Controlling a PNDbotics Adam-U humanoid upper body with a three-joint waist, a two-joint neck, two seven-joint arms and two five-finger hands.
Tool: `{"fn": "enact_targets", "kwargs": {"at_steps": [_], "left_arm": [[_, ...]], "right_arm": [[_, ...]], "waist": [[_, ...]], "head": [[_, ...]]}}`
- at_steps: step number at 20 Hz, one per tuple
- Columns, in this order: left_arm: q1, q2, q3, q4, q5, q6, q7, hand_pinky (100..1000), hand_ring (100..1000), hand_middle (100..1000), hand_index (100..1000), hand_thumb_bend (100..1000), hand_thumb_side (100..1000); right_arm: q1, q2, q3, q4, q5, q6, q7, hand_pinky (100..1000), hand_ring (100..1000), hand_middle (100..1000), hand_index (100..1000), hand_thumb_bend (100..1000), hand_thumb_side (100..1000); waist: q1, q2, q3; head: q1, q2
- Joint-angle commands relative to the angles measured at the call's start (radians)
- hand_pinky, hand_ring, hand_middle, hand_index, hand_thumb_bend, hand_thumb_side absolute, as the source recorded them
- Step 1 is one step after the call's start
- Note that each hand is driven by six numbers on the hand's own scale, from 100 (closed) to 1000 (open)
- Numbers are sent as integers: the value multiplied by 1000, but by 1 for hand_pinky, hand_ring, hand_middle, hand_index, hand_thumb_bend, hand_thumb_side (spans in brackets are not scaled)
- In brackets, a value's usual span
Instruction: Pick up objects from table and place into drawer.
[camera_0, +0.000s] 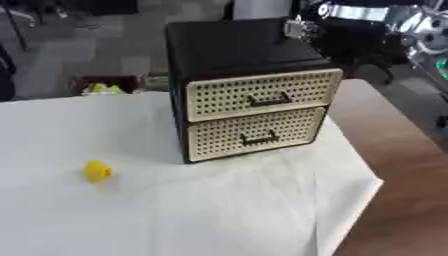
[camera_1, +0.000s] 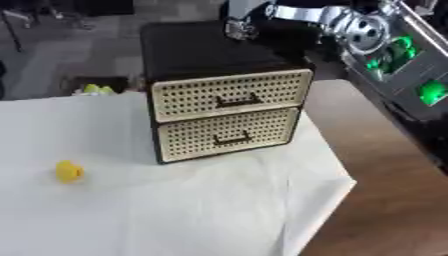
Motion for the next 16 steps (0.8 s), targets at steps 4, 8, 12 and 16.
{"fn": "enact_targets", "kwargs": {"at_steps": [4, 8, 12, 16], "left_arm": [[-15, 18, -1, -18, 5, -1, -6, 775, 886, 867, 904, 100, 1000], [-14, 18, -1, -18, 5, -1, -8, 775, 886, 867, 905, 100, 1000], [-15, 21, 1, -18, 4, -2, -9, 775, 886, 867, 905, 100, 1000], [-17, 22, 2, -18, 3, -3, -10, 775, 887, 867, 905, 100, 1000]], "right_arm": [[2, -22, 4, -11, 11, 47, 53, 100, 100, 100, 793, 100, 1000], [1, -20, -16, -11, 7, 31, 41, 100, 100, 100, 787, 100, 1000], [13, -27, -25, -11, -35, -3, 47, 100, 100, 100, 784, 100, 1000], [40, -37, -24, -11, -94, -59, 92, 100, 100, 100, 788, 100, 1000]], "waist": [[6, -12, 2], [6, -12, 0], [4, -12, -3], [3, -12, -3]], "head": [[-1, -2], [4, 0], [10, 1], [16, 1]]}}
